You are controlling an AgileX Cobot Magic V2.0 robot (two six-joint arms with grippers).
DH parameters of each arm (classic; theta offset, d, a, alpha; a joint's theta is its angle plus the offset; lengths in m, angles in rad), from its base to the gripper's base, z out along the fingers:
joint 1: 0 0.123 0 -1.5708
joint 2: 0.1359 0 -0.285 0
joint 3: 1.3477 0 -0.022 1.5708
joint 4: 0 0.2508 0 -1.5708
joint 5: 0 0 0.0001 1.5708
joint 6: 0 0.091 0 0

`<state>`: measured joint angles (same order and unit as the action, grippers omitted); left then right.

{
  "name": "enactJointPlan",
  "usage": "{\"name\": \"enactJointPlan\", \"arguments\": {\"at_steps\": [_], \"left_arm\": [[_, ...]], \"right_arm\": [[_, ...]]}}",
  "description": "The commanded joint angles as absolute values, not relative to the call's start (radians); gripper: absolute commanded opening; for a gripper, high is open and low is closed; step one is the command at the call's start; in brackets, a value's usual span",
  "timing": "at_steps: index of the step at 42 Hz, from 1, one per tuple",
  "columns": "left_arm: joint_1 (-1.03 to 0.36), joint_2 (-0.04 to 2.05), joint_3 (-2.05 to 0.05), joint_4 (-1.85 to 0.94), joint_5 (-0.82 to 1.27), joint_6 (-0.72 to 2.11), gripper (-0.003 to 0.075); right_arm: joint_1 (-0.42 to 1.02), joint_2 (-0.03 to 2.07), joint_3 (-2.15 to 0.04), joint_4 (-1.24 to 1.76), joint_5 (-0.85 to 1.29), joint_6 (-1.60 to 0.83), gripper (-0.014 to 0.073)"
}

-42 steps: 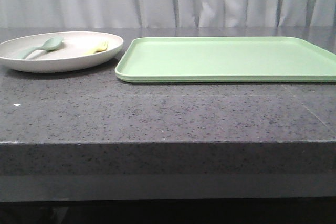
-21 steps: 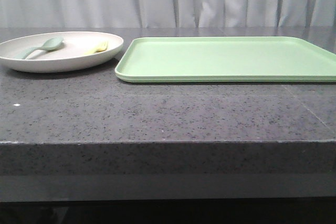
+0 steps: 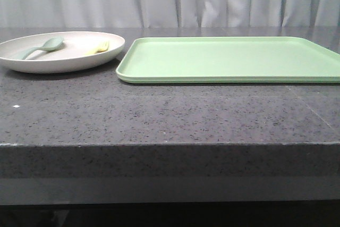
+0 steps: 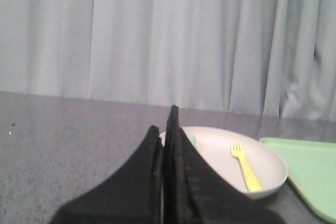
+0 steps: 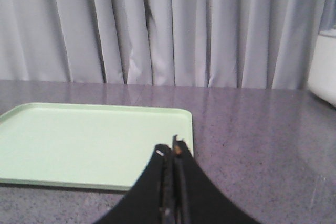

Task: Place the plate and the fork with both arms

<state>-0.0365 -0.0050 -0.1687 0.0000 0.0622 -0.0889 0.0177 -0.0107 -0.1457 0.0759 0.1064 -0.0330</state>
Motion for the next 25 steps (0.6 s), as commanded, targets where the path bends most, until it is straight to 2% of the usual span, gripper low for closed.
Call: {"name": "enactJointPlan", "arguments": {"at_steps": [1, 15, 25], "left_arm": [[-0.037, 0.017, -0.292, -0.007, 0.057, -0.097, -0.0018], [-0.037, 0.271, -0.641, 0.0, 0.409, -0.097, -0.0018], [-0.037, 0.418, -0.691, 0.0, 0.448, -0.097, -0.0018]], "right_arm": [[0.014, 0.006, -0.272, 0.067, 0.13, -0.04, -0.0068], [0.014, 0.26, -0.571, 0.067, 0.358, -0.04, -0.0068], [0.014, 0.443, -0.637, 0.067, 0.394, -0.04, -0.0068]]}}
